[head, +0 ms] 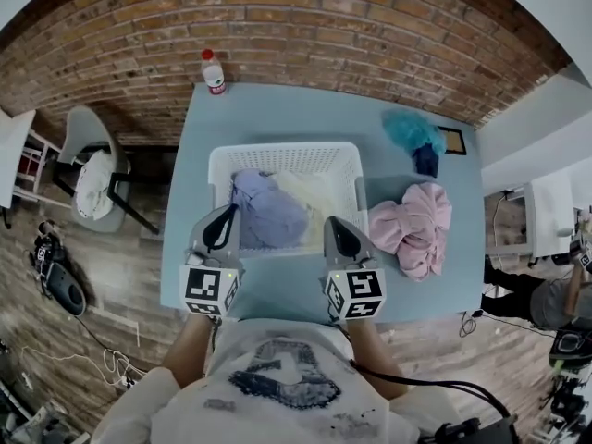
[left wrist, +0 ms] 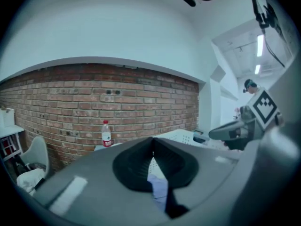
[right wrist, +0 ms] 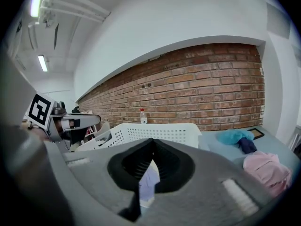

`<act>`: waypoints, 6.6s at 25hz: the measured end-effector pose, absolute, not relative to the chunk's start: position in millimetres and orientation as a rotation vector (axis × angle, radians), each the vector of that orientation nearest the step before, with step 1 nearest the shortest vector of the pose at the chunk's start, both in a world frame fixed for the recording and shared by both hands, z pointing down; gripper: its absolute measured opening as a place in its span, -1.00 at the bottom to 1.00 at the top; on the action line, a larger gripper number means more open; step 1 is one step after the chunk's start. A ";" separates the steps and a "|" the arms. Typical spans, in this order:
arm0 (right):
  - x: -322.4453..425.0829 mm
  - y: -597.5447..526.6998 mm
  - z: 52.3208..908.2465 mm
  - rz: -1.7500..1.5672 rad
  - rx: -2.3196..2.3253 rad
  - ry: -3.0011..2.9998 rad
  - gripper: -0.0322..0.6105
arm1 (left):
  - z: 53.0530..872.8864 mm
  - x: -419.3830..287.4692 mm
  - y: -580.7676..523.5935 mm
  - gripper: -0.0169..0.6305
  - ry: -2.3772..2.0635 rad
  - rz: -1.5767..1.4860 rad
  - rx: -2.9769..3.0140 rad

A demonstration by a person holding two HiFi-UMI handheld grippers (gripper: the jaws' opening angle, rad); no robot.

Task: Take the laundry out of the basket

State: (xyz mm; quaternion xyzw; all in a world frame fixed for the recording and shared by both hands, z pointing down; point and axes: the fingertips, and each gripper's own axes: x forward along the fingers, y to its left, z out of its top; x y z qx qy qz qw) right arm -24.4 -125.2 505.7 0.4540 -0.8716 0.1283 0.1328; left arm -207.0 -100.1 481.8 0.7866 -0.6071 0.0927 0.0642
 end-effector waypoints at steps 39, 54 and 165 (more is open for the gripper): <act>-152.3 -200.3 634.2 0.727 0.576 -2.170 0.86 | 507.5 -290.3 -187.3 -0.97 -1.704 0.288 2.347; -156.4 -212.8 719.5 0.725 0.331 -1.974 0.89 | 534.0 -309.2 -206.7 -0.97 -1.666 0.335 2.289; 64.2 -58.2 357.6 0.149 1.275 -2.687 -0.64 | 363.8 -104.6 -26.4 -0.97 -1.967 0.220 2.478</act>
